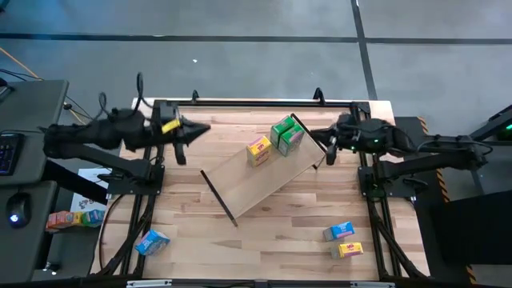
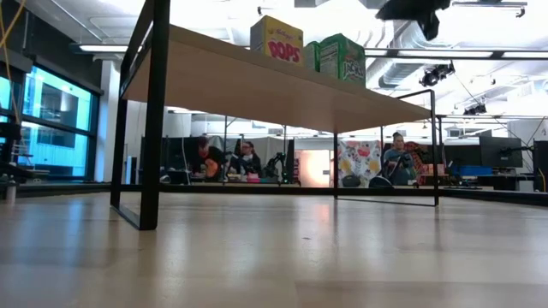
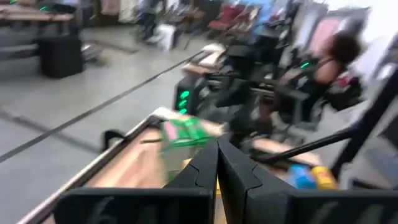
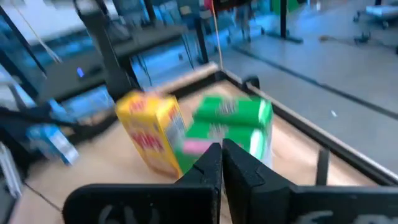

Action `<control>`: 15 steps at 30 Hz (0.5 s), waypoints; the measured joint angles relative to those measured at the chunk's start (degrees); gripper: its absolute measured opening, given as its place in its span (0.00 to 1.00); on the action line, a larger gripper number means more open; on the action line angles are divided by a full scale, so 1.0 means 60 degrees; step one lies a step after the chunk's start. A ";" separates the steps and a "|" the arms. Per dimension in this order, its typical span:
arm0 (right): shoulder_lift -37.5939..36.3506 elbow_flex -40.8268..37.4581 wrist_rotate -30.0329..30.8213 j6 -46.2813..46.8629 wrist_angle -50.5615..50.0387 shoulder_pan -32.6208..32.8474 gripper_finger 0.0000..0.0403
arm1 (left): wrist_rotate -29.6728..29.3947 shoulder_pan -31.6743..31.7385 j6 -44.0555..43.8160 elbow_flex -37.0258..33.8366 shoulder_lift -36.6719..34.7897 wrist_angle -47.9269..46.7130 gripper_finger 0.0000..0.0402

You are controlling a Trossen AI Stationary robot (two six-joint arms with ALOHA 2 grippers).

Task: Stack cereal on shelf
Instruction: Put the right blue cereal box on the shelf

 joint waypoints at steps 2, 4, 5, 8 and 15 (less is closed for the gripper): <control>-0.0138 0.0000 0.0000 -0.0002 0.0404 0.0000 0.00 | -0.0008 -0.0249 -0.0008 -0.0879 -0.0336 0.1105 0.00; -0.0197 0.0000 0.0000 -0.0021 0.0776 0.0000 0.00 | -0.0017 -0.0388 -0.0148 -0.1482 -0.0561 0.1764 0.00; -0.0204 0.0003 0.0000 -0.0029 0.0960 0.0000 0.00 | -0.0017 -0.0417 -0.0251 -0.1677 -0.0637 0.1829 0.00; -0.0211 0.0002 -0.0002 -0.0031 0.1355 0.0000 0.00 | -0.0131 -0.0424 -0.0421 -0.1917 -0.0695 0.1631 0.00; -0.0212 0.0002 -0.0073 0.1228 0.2114 0.0000 0.03 | -0.0297 -0.0420 -0.0316 -0.1918 -0.0758 0.1741 0.00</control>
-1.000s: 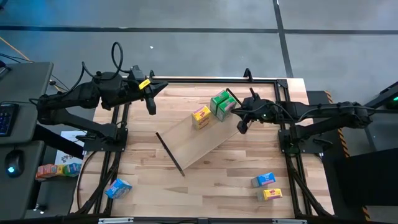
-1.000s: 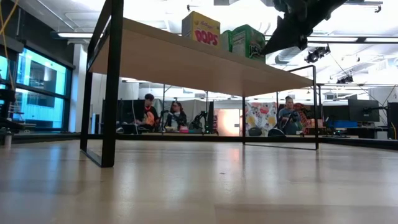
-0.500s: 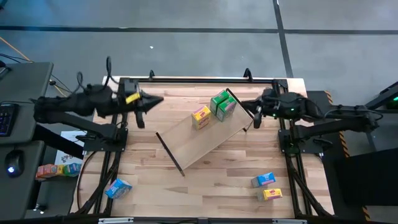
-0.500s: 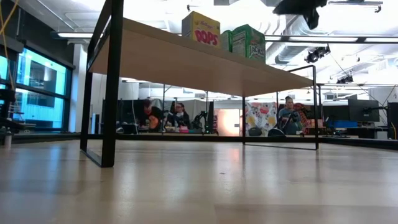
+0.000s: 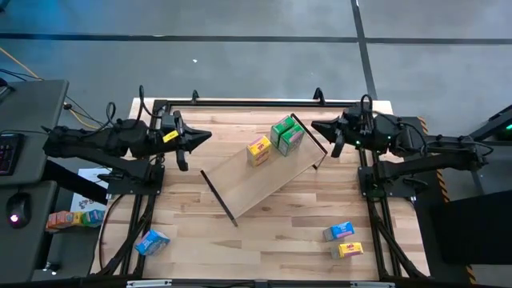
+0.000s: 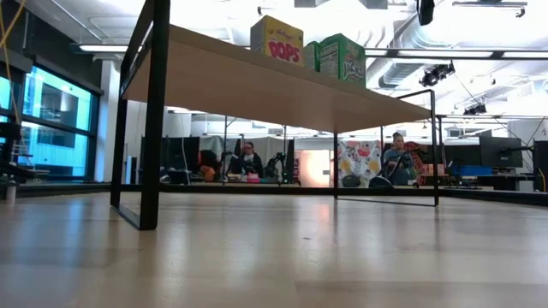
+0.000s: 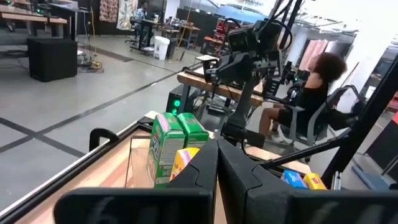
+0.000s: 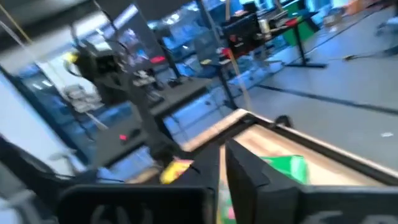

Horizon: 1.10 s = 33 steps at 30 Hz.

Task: Stack cereal on shelf
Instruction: Put the right blue cereal box on the shelf

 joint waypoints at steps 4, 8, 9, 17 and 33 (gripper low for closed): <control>0.0026 0.0242 -0.0524 0.0616 0.0111 0.0000 0.20 | -0.0004 0.0000 0.0056 0.0014 -0.0181 0.0005 0.00; 0.0206 0.0772 -0.1051 0.0807 0.0031 0.0000 0.45 | -0.0007 0.0000 0.0056 0.0011 -0.0364 0.0009 0.00; 0.0275 0.0955 -0.1235 0.0844 0.0041 0.0000 0.51 | -0.0007 0.0000 0.0059 0.0011 -0.0416 0.0007 0.00; 0.0687 0.2357 -0.3603 0.1193 -0.1137 0.0004 0.87 | -0.0036 0.0000 0.0056 0.0011 -0.0607 0.0008 0.00; 0.2300 0.2938 -0.5589 0.5775 -0.7619 0.4894 0.89 | -0.0497 0.0000 -0.0187 0.0011 -0.0582 0.0001 0.00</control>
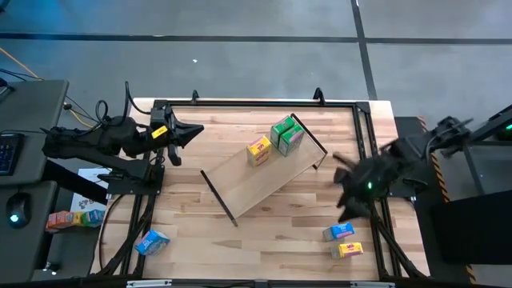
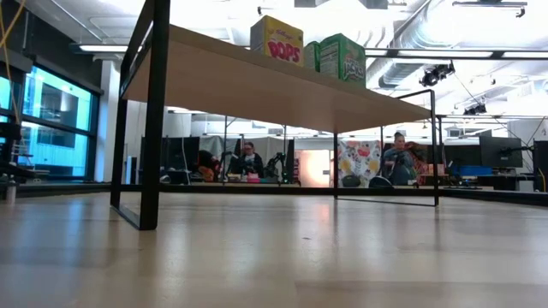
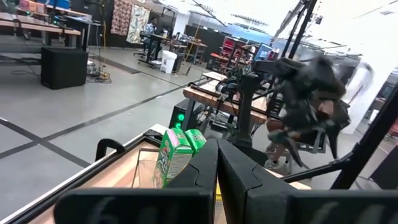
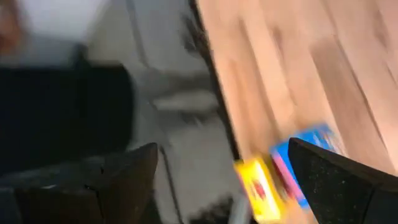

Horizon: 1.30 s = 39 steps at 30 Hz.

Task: Stack cereal on shelf
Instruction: Put the right blue cereal box on the shelf

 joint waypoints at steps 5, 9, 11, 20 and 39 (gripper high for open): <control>0.1053 0.0000 0.0745 -0.0102 -0.0986 0.1282 0.89 | -0.0020 0.0000 0.0179 0.0000 0.0000 -0.0004 0.00; 0.1930 0.0000 0.0916 -0.0886 -0.1256 0.1962 0.89 | -0.0022 0.0002 0.0253 0.0000 0.0000 -0.0004 0.00; 0.2313 0.0000 0.1067 -0.1364 -0.1349 0.2221 0.89 | -0.0024 0.0000 0.0257 0.0000 0.0000 -0.0007 0.00; 0.3396 0.0000 0.2158 -0.2044 -0.2137 0.2447 0.89 | -0.0038 0.0000 0.0499 0.0000 0.0000 -0.0078 0.00; 0.4297 -0.0098 0.2941 -0.2796 -0.2346 0.3315 0.89 | -0.0035 0.0000 0.0516 0.0000 0.0000 -0.0080 0.00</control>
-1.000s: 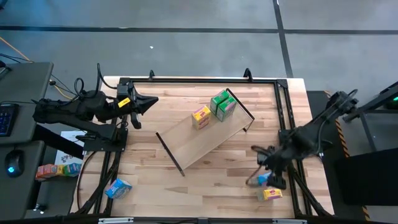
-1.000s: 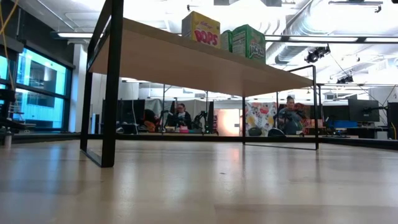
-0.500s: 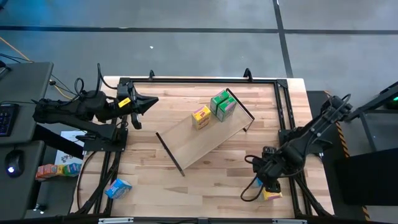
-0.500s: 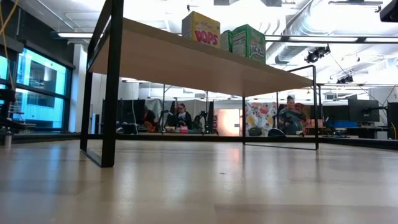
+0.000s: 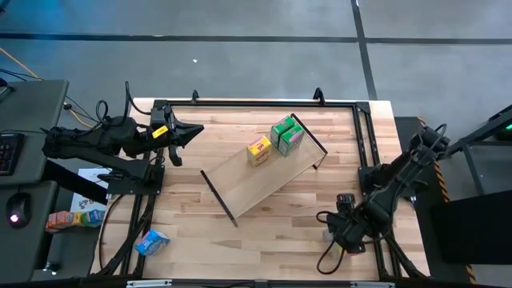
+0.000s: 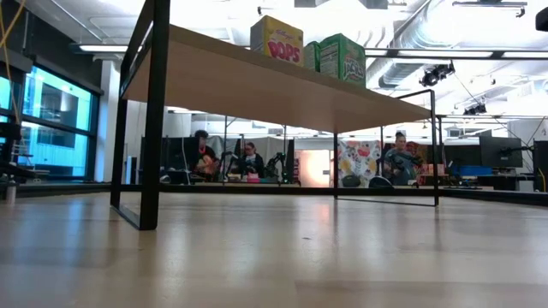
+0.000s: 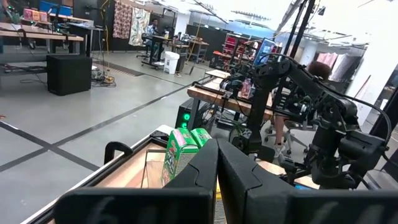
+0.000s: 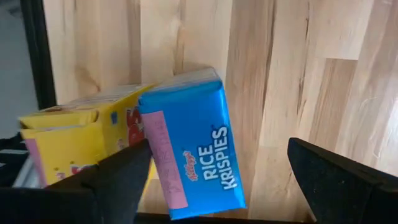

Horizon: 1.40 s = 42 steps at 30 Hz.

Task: Stack cereal on shelf
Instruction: Put the right blue cereal box on the shelf

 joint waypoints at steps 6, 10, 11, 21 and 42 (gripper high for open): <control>0.0537 0.0000 -0.0011 -0.0420 0.0004 0.0068 0.89 | 0.0004 0.0000 0.0000 0.0000 0.0000 0.0000 0.00; 0.0900 0.0000 -0.0011 -0.0590 0.0007 0.0064 0.88 | 0.0004 0.0003 0.0000 0.0000 0.0000 0.0000 0.00; 0.0968 0.0000 -0.0013 -0.0597 0.0007 0.0064 0.87 | 0.0004 0.0003 0.0000 0.0000 0.0000 0.0000 0.00; 0.1098 0.0000 -0.0033 -0.0590 0.0051 0.0061 0.64 | 0.0004 0.0001 0.0000 0.0000 0.0001 0.0000 0.00; 0.0298 0.4665 0.1519 -0.3078 -0.2207 -0.1757 0.36 | 0.0004 0.0000 0.0000 0.0000 0.0000 0.0004 0.00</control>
